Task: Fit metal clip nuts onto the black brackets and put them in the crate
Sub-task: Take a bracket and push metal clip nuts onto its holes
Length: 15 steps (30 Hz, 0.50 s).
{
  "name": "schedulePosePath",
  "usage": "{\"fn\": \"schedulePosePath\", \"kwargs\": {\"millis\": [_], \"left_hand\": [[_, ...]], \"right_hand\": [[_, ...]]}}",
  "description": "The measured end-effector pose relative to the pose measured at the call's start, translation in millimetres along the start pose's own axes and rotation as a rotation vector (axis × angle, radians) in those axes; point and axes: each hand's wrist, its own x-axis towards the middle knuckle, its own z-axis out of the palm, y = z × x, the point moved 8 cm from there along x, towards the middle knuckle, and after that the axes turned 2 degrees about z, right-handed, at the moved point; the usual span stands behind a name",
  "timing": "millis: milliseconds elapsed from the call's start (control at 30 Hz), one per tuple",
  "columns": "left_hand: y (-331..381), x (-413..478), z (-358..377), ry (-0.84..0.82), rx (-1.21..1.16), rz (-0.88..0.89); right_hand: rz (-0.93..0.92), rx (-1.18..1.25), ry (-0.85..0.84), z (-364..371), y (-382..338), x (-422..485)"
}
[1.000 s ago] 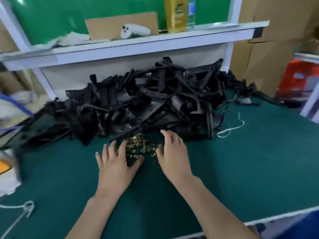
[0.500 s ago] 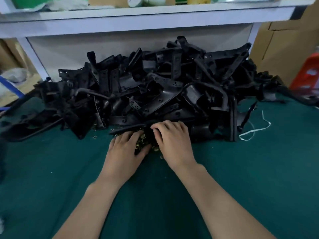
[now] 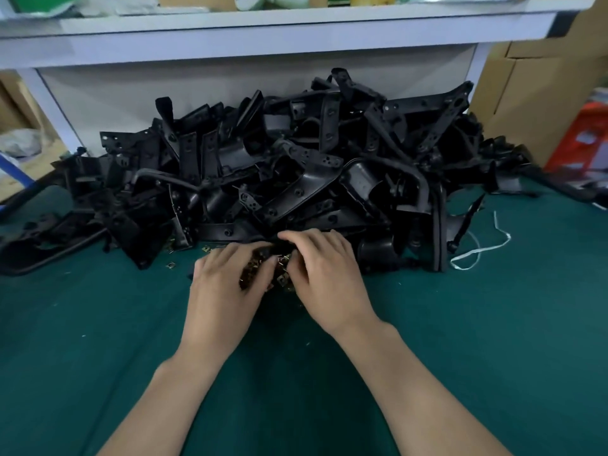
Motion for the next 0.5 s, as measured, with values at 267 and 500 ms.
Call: {"fn": "schedulePosePath", "kwargs": {"millis": [267, 500], "left_hand": [[-12.3, 1.8, -25.2, 0.284, -0.628, -0.300], [-23.8, 6.8, -35.1, 0.343, -1.219, -0.496]], "right_hand": [[0.062, 0.356, 0.163, -22.0, 3.2, -2.3], [0.188, 0.735, -0.043, -7.9, 4.9, -2.1]]}}
